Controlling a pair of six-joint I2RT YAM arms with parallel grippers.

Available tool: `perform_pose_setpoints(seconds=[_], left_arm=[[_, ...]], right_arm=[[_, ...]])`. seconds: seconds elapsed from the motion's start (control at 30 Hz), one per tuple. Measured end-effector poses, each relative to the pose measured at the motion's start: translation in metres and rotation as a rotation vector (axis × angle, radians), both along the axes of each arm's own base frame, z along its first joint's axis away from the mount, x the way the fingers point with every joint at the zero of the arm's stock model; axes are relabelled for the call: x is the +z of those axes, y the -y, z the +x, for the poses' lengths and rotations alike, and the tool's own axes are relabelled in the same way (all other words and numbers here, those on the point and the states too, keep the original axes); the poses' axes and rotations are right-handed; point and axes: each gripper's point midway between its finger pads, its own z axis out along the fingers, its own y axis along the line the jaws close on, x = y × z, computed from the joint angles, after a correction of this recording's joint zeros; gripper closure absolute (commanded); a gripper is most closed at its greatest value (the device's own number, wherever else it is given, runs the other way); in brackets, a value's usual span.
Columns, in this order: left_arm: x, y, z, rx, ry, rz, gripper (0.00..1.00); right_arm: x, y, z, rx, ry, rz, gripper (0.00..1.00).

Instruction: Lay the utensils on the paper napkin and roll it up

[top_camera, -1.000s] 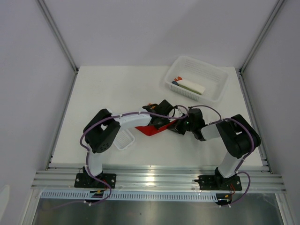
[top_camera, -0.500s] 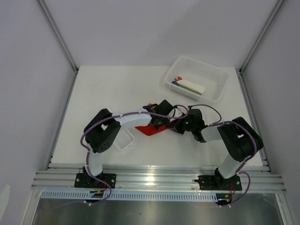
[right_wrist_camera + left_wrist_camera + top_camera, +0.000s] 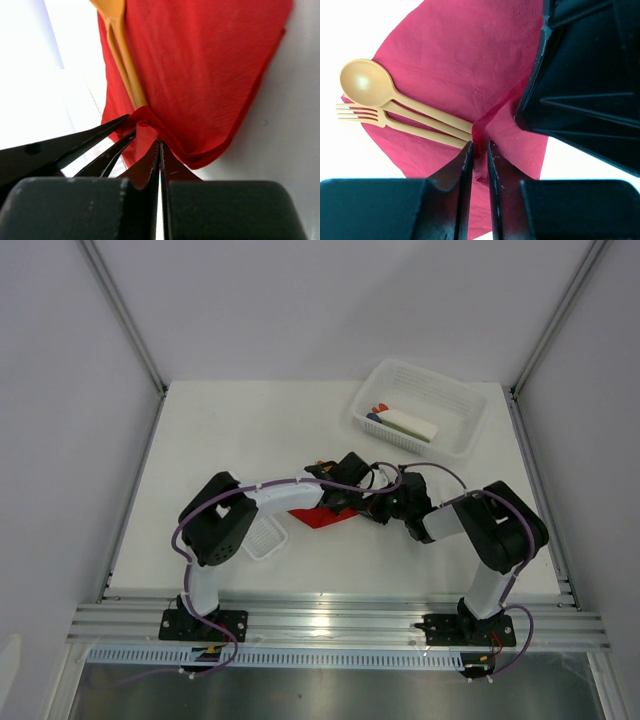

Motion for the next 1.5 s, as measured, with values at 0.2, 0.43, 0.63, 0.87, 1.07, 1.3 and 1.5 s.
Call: perform_pose_setpoints(seconds=[0.2,0.43,0.63,0.87,1.07,1.3,1.5], left_arm=[[0.001,0.0,0.002,0.004,0.01,-0.001,0.77],[0.003,-0.007,0.011,0.034,0.033,0.009,0.52],[0.007,-0.014,0.019,0.057,0.044,0.003,0.41],[0.041,-0.01,0.019,0.052,0.082,-0.066,0.46],[0.065,-0.003,0.001,-0.003,0.061,-0.17,0.69],[0.018,0.0,-0.018,-0.034,-0.077,-0.13,0.69],[-0.004,-0.003,-0.023,-0.027,-0.129,-0.095,0.69]], right_arm=[[-0.008,0.005,0.004,-0.033,-0.014,-0.013,1.0],[-0.011,0.008,0.006,-0.056,-0.025,-0.021,1.0],[-0.016,0.008,0.005,-0.061,-0.044,-0.02,1.0],[-0.016,0.008,0.005,-0.061,-0.045,-0.02,1.0],[-0.015,0.008,0.006,-0.062,-0.046,-0.021,1.0],[-0.015,0.008,0.006,-0.057,-0.053,-0.037,1.0],[-0.015,0.009,0.004,-0.059,-0.057,-0.055,1.0]])
